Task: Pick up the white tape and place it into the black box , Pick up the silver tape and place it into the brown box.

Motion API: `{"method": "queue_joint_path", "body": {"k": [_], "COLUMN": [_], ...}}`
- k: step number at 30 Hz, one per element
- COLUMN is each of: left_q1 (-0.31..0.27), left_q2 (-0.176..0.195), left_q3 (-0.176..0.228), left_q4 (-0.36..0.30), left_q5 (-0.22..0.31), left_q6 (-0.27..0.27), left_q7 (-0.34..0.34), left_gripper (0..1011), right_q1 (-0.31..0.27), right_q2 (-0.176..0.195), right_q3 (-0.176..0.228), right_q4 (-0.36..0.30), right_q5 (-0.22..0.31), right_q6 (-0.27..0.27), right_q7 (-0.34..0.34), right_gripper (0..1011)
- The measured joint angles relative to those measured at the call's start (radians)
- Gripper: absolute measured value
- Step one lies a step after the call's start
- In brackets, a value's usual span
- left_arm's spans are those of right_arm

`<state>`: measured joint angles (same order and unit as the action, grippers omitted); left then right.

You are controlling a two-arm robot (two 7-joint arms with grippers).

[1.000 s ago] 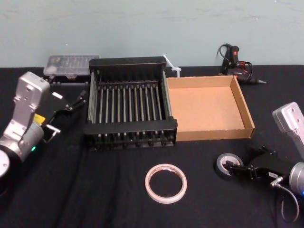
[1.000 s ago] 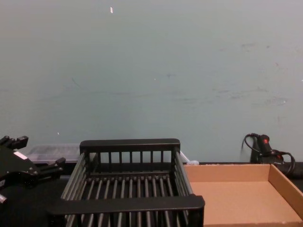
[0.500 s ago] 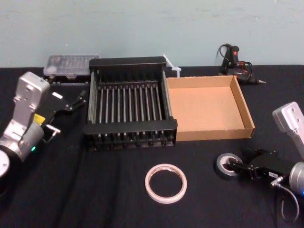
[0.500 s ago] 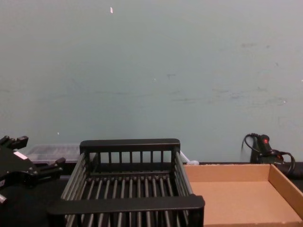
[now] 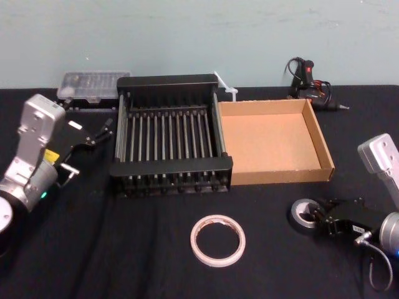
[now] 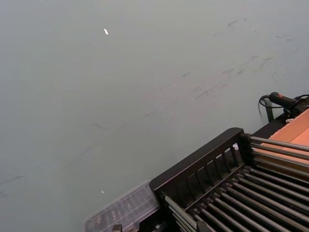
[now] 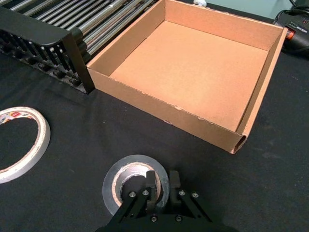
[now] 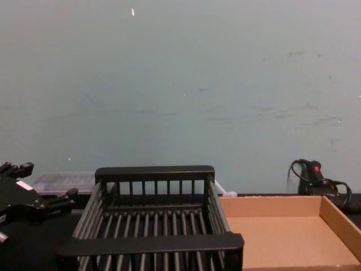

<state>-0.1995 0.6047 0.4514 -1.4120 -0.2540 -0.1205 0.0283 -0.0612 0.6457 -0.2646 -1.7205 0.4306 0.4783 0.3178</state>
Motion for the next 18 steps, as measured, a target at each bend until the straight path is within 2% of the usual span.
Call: {"method": "queue_joint_path", "body": {"k": [1, 15, 18], "left_q1": [0.0, 0.0, 0.0], "left_q2": [0.0, 0.0, 0.0], "left_q3": [0.0, 0.0, 0.0], "left_q4": [0.0, 0.0, 0.0], "left_q5": [0.0, 0.0, 0.0], "left_q6": [0.0, 0.0, 0.0], "left_q7": [0.0, 0.0, 0.0], "left_gripper": [1001, 1001, 1001], "right_q1": [0.0, 0.0, -0.004], "right_q2": [0.0, 0.0, 0.005], "right_q3": [0.0, 0.0, 0.002], "right_q4": [0.0, 0.0, -0.002], "right_q5": [0.0, 0.0, 0.001], "right_q6": [0.0, -0.001, -0.016], "right_q7": [0.0, 0.001, 0.016], "right_gripper": [164, 160, 160]}}
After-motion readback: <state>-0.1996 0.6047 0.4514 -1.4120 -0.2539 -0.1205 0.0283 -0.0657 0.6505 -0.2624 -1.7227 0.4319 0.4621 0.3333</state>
